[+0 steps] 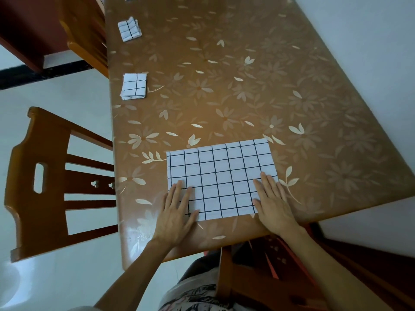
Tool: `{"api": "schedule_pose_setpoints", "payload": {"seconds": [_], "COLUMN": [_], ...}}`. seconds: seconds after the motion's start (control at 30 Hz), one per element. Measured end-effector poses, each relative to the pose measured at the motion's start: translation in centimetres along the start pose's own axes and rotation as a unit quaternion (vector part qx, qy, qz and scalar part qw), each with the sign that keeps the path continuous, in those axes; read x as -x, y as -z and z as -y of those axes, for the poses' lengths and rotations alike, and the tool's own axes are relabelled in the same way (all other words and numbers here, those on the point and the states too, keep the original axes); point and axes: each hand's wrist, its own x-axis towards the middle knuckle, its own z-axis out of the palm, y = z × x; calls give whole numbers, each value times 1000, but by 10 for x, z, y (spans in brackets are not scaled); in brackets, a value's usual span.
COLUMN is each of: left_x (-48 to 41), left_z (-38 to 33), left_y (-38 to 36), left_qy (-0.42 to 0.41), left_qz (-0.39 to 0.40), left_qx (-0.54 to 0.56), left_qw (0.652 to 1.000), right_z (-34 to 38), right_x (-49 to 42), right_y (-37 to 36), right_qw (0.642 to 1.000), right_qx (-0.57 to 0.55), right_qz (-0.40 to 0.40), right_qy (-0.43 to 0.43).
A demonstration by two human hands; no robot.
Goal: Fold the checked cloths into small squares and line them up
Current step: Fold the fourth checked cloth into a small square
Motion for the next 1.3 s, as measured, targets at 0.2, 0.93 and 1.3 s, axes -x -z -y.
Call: {"api": "schedule_pose_setpoints", "payload": {"seconds": [0.2, 0.93, 1.3], "left_x": [13, 3, 3], "left_z": [-3, -53, -37], "left_y": [12, 59, 55], "left_qy": [176, 438, 365], "left_qz": [-119, 114, 54], "left_qx": [168, 679, 608], "left_qw": [963, 577, 703], "right_z": [19, 116, 78], "right_x": [11, 37, 36], "right_y": [12, 24, 34], "right_qw": [994, 979, 966], "right_qx": [-84, -118, -173], "right_qz": [-46, -23, -143], "right_qy": [45, 164, 131]}}
